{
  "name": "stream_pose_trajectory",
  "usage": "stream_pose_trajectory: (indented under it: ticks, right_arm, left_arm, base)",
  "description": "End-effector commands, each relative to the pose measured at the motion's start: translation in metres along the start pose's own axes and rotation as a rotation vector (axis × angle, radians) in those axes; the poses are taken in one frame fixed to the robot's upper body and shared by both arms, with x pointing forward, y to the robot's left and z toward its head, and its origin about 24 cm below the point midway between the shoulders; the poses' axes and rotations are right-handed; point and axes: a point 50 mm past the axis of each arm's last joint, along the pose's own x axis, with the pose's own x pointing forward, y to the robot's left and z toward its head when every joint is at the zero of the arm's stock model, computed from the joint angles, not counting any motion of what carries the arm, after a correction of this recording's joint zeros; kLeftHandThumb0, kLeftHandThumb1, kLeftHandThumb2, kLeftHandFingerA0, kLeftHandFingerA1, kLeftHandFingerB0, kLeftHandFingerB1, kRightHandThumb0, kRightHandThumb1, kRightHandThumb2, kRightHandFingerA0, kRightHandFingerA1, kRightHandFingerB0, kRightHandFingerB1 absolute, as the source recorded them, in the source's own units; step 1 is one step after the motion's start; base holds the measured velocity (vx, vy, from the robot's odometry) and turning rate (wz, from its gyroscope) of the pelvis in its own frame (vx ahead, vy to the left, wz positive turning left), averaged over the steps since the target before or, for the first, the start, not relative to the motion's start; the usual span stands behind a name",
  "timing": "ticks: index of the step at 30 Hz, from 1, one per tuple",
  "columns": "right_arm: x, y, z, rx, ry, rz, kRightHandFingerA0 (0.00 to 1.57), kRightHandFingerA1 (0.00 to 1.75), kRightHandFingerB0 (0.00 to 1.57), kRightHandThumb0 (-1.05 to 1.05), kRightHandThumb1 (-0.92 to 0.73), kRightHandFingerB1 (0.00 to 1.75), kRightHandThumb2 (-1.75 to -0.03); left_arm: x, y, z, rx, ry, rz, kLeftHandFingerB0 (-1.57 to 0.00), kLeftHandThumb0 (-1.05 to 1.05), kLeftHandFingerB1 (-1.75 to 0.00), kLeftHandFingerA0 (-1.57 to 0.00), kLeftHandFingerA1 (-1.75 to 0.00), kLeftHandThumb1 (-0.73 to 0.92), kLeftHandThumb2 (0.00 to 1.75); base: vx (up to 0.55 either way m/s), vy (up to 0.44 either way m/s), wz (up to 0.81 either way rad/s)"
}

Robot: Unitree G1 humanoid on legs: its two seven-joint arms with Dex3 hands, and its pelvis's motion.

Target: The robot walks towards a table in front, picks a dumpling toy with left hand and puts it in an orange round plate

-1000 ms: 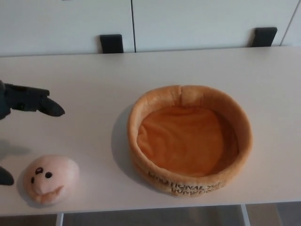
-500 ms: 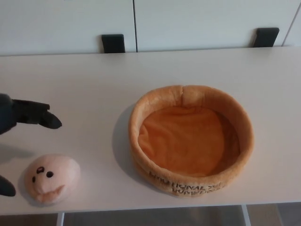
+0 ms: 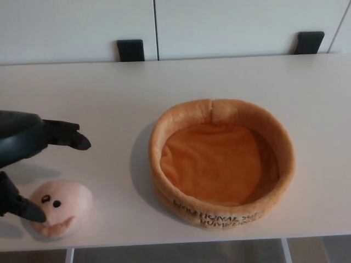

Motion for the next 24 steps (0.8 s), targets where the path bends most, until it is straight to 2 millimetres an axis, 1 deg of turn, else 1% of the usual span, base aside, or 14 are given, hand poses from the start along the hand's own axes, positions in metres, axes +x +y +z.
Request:
stream_pose_trajectory:
  ticks: [1, 2, 3, 6, 12, 13, 14, 15, 16, 17, 18, 22, 23, 24]
  right_arm:
    - [0.0, -0.004, 0.005, -0.005, -0.015, -0.011, 0.43, 0.64, 0.25, 0.08, -0.47, 0.52, -0.88]
    - [0.0, -0.004, 0.005, -0.002, -0.015, -0.012, 0.43, 0.64, 0.25, 0.08, -0.47, 0.52, -0.88]
    - [0.0, -0.003, 0.005, -0.008, -0.016, -0.012, 0.43, 0.63, 0.25, 0.06, -0.47, 0.52, -0.87]
    - [0.001, -0.003, 0.006, -0.004, -0.017, -0.011, 0.42, 0.63, 0.24, 0.07, -0.47, 0.52, -0.88]
    - [0.001, -0.002, 0.007, -0.001, -0.02, -0.011, 0.42, 0.63, 0.25, 0.08, -0.47, 0.52, -0.88]
    - [0.001, -0.003, 0.007, 0.003, -0.02, -0.013, 0.42, 0.63, 0.26, 0.1, -0.48, 0.53, -0.88]
    - [0.001, -0.003, 0.007, 0.006, -0.02, -0.015, 0.42, 0.63, 0.26, 0.1, -0.48, 0.53, -0.88]
    - [0.001, -0.003, 0.008, 0.002, -0.019, -0.02, 0.42, 0.63, 0.25, 0.09, -0.48, 0.52, -0.88]
    - [0.001, -0.003, 0.008, -0.006, -0.02, -0.02, 0.44, 0.64, 0.25, 0.08, -0.48, 0.52, -0.88]
    - [0.001, -0.003, 0.008, -0.012, -0.021, -0.02, 0.44, 0.64, 0.25, 0.08, -0.48, 0.52, -0.88]
    - [0.001, -0.003, 0.008, -0.015, -0.021, -0.022, 0.48, 0.66, 0.25, 0.08, -0.47, 0.52, -0.87]
    - [0.001, -0.003, 0.008, -0.006, -0.016, -0.02, 0.45, 0.65, 0.25, 0.09, -0.48, 0.52, -0.88]
    - [0.001, -0.003, 0.008, -0.002, -0.017, -0.02, 0.48, 0.66, 0.26, 0.09, -0.47, 0.53, -0.87]
    - [0.001, -0.003, 0.008, -0.002, -0.016, -0.023, 0.43, 0.63, 0.25, 0.09, -0.48, 0.52, -0.88]
  left_arm:
    - [0.013, -0.006, -0.009, 0.079, 0.121, -0.024, -0.31, -0.57, -0.39, -0.32, -0.34, 0.3, 0.51]
    - [0.014, -0.007, -0.009, 0.083, 0.126, -0.029, -0.31, -0.57, -0.39, -0.32, -0.34, 0.3, 0.51]
    - [0.015, -0.008, -0.009, 0.083, 0.131, -0.03, -0.32, -0.58, -0.41, -0.32, -0.36, 0.3, 0.59]
    - [0.021, -0.015, -0.012, 0.078, 0.15, -0.057, -0.32, -0.59, -0.4, -0.3, -0.36, 0.27, 0.55]
    - [0.024, -0.022, -0.012, 0.098, 0.17, -0.111, -0.31, -0.6, -0.4, -0.3, -0.35, 0.28, 0.56]
    - [0.024, -0.024, -0.012, 0.102, 0.173, -0.12, -0.31, -0.6, -0.38, -0.32, -0.33, 0.3, 0.51]
    - [0.024, -0.026, -0.012, 0.105, 0.175, -0.125, -0.31, -0.6, -0.38, -0.32, -0.33, 0.3, 0.51]
    - [0.025, -0.03, -0.012, 0.113, 0.184, -0.15, -0.29, -0.63, -0.41, -0.28, -0.33, 0.29, 0.58]
    - [0.024, -0.031, -0.012, 0.111, 0.19, -0.171, -0.16, -0.24, -0.54, -0.11, -0.51, 0.01, 0.72]
    - [0.024, -0.031, -0.012, 0.109, 0.194, -0.185, -0.16, -0.24, -0.54, -0.11, -0.51, 0.01, 0.72]
    - [0.024, -0.032, -0.012, 0.108, 0.197, -0.198, -0.16, -0.24, -0.54, -0.1, -0.51, 0.01, 0.72]
    - [0.024, -0.034, -0.012, 0.122, 0.208, -0.235, -0.16, -0.25, -0.53, -0.1, -0.5, 0.0, 0.71]
    - [0.024, -0.035, -0.013, 0.118, 0.21, -0.244, -0.16, -0.25, -0.53, -0.1, -0.5, 0.0, 0.71]
    - [0.024, -0.037, -0.013, 0.116, 0.211, -0.246, -0.16, -0.25, -0.53, -0.11, -0.5, 0.0, 0.71]
  base:
    - [0.0, 0.0, 0.0]
    - [0.0, 0.0, 0.0]
    - [0.0, 0.0, 0.0]
    - [0.0, 0.0, 0.0]
    - [0.0, 0.0, 0.0]
    - [0.0, 0.0, 0.0]
    - [0.0, 0.0, 0.0]
    - [0.0, 0.0, 0.0]
    - [0.0, 0.0, 0.0]
    - [0.0, 0.0, 0.0]
    - [0.0, 0.0, 0.0]
    - [0.0, 0.0, 0.0]
    - [0.0, 0.0, 0.0]
    - [0.0, 0.0, 0.0]
